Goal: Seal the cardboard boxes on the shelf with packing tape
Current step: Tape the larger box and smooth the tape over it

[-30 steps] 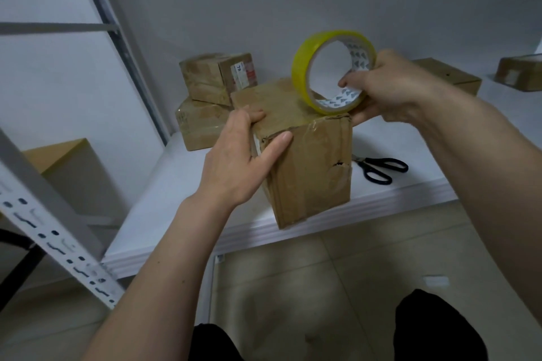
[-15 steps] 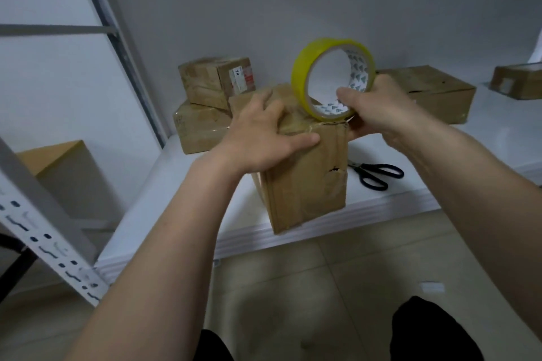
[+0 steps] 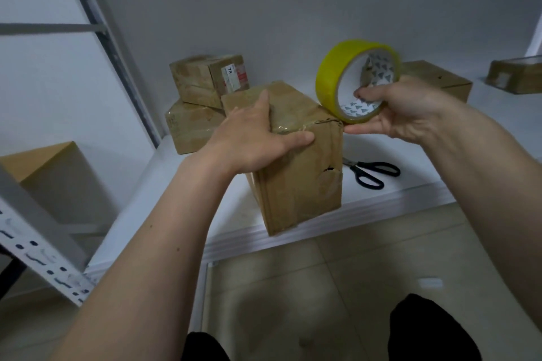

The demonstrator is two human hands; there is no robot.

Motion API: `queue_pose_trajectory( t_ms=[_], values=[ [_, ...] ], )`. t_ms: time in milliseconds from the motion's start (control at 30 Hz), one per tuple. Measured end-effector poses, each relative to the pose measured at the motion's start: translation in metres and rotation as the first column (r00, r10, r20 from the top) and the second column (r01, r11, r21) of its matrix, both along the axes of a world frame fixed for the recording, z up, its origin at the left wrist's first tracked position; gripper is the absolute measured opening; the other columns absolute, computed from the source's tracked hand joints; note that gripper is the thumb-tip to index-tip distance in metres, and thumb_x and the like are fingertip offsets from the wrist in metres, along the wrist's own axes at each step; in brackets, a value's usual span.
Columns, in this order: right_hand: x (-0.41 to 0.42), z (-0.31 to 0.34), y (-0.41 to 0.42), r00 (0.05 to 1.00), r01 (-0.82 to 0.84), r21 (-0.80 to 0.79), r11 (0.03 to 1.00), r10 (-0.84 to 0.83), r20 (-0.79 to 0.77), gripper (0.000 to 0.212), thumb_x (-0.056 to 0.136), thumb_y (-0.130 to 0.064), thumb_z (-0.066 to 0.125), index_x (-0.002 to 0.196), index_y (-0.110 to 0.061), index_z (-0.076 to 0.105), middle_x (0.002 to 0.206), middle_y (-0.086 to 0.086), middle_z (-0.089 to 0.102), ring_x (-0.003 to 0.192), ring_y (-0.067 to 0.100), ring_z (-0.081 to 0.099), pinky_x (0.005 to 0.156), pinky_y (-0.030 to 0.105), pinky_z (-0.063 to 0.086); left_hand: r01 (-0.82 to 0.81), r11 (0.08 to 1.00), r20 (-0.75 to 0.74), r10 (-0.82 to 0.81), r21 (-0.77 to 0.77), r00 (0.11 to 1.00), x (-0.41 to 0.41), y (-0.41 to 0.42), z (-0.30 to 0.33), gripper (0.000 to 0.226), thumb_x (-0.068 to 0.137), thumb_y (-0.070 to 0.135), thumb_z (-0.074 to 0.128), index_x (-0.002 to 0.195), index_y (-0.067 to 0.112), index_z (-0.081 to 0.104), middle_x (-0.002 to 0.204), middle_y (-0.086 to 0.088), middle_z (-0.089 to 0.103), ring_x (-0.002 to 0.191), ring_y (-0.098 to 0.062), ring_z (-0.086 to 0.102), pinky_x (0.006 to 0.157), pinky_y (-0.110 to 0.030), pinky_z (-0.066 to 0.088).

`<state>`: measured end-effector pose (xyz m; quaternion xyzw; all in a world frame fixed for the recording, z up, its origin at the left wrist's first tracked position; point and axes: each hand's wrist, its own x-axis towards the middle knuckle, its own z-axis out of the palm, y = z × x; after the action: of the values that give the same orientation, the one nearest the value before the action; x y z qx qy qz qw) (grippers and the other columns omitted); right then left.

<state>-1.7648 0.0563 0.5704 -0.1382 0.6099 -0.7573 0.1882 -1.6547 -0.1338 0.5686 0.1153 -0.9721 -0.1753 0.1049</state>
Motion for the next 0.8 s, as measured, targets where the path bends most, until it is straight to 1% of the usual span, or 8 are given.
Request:
queue_pose_trajectory(
  t_ms=[133, 267, 367, 500, 533, 600, 700, 800],
  values=[
    [-0.006, -0.002, 0.002, 0.998, 0.003, -0.012, 1.000, -0.002, 0.061, 0.006, 0.097, -0.001, 0.049, 0.096, -0.006, 0.051, 0.098, 0.013, 0.063, 0.065, 0.025, 0.071, 0.045, 0.038, 0.056, 0.006, 1.000, -0.004, -0.006, -0.014, 1.000, 0.000, 0.005, 0.002, 0.109, 0.077, 0.079, 0.055, 0.158, 0.020, 0.012, 0.157, -0.004, 0.034, 0.143, -0.028, 0.032, 0.117, -0.043, 0.029],
    [-0.009, -0.006, 0.004, 0.996, 0.003, 0.003, 1.000, -0.003, 0.091, 0.005, 0.097, -0.001, 0.048, 0.097, -0.005, 0.050, 0.095, 0.016, 0.063, 0.058, 0.027, 0.071, 0.042, 0.038, 0.055, 0.037, 0.999, -0.001, -0.037, 0.010, 0.999, 0.001, 0.012, 0.006, 0.093, 0.083, 0.067, 0.058, 0.153, 0.017, 0.024, 0.151, -0.004, 0.040, 0.137, -0.025, 0.039, 0.104, -0.032, 0.034],
    [-0.011, -0.007, 0.006, 0.996, 0.002, -0.002, 1.000, -0.002, 0.086, 0.005, 0.097, -0.001, 0.048, 0.099, -0.005, 0.050, 0.097, 0.017, 0.062, 0.061, 0.029, 0.071, 0.041, 0.037, 0.054, 0.028, 1.000, 0.010, -0.028, 0.003, 1.000, 0.001, 0.012, 0.007, 0.093, 0.084, 0.068, 0.057, 0.153, 0.015, 0.024, 0.151, -0.005, 0.040, 0.137, -0.026, 0.039, 0.105, -0.032, 0.035],
    [-0.015, -0.029, 0.009, 0.987, 0.025, 0.048, 0.999, -0.032, 0.158, 0.020, 0.095, 0.001, 0.050, 0.114, -0.005, 0.046, 0.107, 0.019, 0.062, 0.088, 0.036, 0.067, 0.045, 0.044, 0.056, 0.029, 0.999, 0.023, -0.028, -0.027, 0.999, 0.003, 0.011, 0.005, 0.097, 0.082, 0.072, 0.053, 0.155, 0.017, 0.021, 0.153, -0.007, 0.037, 0.139, -0.027, 0.036, 0.110, -0.038, 0.033],
    [-0.015, -0.036, 0.007, 0.980, 0.022, 0.042, 0.999, -0.030, 0.199, 0.019, 0.095, 0.001, 0.050, 0.112, -0.005, 0.047, 0.106, 0.019, 0.063, 0.086, 0.034, 0.067, 0.045, 0.044, 0.056, 0.023, 0.999, 0.023, -0.022, -0.029, 0.999, 0.003, 0.010, 0.005, 0.097, 0.082, 0.072, 0.053, 0.155, 0.017, 0.021, 0.153, -0.007, 0.036, 0.140, -0.027, 0.034, 0.111, -0.038, 0.032],
    [-0.011, -0.046, 0.001, 0.967, 0.015, -0.001, 1.000, -0.014, 0.255, 0.012, 0.095, 0.001, 0.049, 0.104, -0.006, 0.050, 0.102, 0.019, 0.064, 0.075, 0.030, 0.070, 0.046, 0.043, 0.057, 0.013, 1.000, 0.007, -0.013, -0.010, 1.000, 0.002, 0.006, 0.004, 0.088, 0.082, 0.072, 0.055, 0.148, 0.020, 0.032, 0.145, -0.008, 0.043, 0.136, -0.029, 0.039, 0.109, -0.041, 0.036],
    [-0.011, -0.055, -0.003, 0.963, 0.015, -0.088, 0.996, 0.009, 0.270, 0.011, 0.096, -0.002, 0.049, 0.106, -0.006, 0.052, 0.100, 0.018, 0.067, 0.070, 0.027, 0.073, 0.056, 0.045, 0.060, 0.045, 0.999, -0.029, -0.045, 0.012, 0.999, 0.000, 0.002, 0.000, 0.066, 0.080, 0.071, 0.059, 0.123, 0.022, 0.050, 0.128, -0.006, 0.054, 0.122, -0.029, 0.047, 0.102, -0.046, 0.043],
    [-0.006, -0.064, -0.007, 0.966, -0.019, -0.087, 0.996, 0.041, 0.254, 0.018, 0.096, -0.016, 0.054, 0.112, -0.008, 0.054, 0.101, 0.020, 0.069, 0.079, 0.030, 0.072, 0.072, 0.046, 0.059, 0.076, 0.997, -0.095, -0.073, 0.034, 0.993, 0.001, -0.002, -0.004, 0.067, 0.076, 0.076, 0.058, 0.118, 0.024, 0.054, 0.125, -0.002, 0.056, 0.118, -0.026, 0.048, 0.101, -0.046, 0.043]
  ],
)
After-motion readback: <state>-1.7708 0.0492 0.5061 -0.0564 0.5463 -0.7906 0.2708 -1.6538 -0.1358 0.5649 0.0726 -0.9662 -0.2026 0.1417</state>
